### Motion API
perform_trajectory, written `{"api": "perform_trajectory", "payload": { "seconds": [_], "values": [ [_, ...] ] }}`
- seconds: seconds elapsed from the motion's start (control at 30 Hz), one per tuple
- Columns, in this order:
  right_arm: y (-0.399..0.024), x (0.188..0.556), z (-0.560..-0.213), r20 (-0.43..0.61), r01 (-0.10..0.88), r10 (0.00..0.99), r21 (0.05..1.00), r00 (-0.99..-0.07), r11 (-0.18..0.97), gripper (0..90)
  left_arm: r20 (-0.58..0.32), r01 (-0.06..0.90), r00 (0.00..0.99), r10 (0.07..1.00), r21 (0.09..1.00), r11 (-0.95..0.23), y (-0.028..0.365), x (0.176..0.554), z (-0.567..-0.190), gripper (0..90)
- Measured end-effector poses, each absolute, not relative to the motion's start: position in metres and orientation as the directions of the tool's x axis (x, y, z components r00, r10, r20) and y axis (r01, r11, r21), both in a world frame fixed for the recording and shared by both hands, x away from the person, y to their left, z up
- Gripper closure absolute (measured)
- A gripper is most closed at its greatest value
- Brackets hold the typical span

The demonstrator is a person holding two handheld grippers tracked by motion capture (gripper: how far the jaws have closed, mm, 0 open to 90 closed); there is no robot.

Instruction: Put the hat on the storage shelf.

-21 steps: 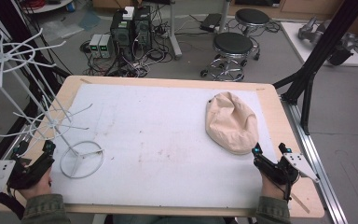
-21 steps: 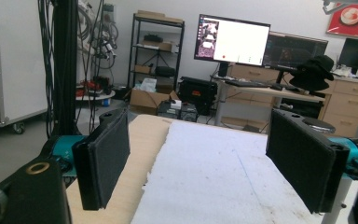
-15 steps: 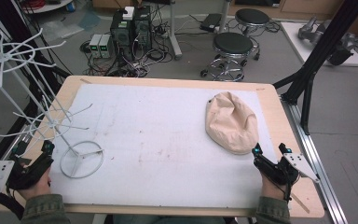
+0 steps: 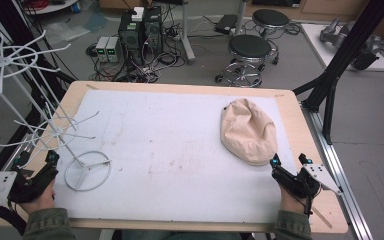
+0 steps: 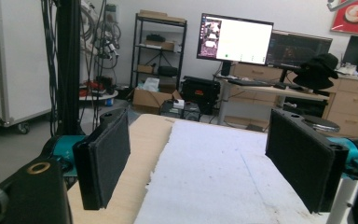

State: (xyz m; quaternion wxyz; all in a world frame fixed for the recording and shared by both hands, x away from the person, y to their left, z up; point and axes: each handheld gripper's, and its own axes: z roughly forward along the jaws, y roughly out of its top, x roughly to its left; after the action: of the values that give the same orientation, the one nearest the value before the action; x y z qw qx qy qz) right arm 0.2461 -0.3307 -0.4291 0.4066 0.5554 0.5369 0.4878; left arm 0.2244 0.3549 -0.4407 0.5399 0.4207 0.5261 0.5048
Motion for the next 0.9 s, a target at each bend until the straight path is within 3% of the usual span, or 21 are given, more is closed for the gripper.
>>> {"api": "perform_trajectory", "payload": {
  "seconds": [0.6,0.9],
  "values": [
    [-0.329,0.248,-0.423,0.073,0.183,0.996,0.981,-0.046,-0.063,10.9,-0.147,-0.096,-0.054,0.988,0.985,0.141,0.356,0.227,-0.442,22.2],
    [-0.320,0.260,-0.401,-0.007,0.138,1.000,0.990,-0.021,0.010,13.7,-0.132,-0.087,-0.048,0.990,0.988,0.127,0.356,0.226,-0.442,22.2]
  ]
}}
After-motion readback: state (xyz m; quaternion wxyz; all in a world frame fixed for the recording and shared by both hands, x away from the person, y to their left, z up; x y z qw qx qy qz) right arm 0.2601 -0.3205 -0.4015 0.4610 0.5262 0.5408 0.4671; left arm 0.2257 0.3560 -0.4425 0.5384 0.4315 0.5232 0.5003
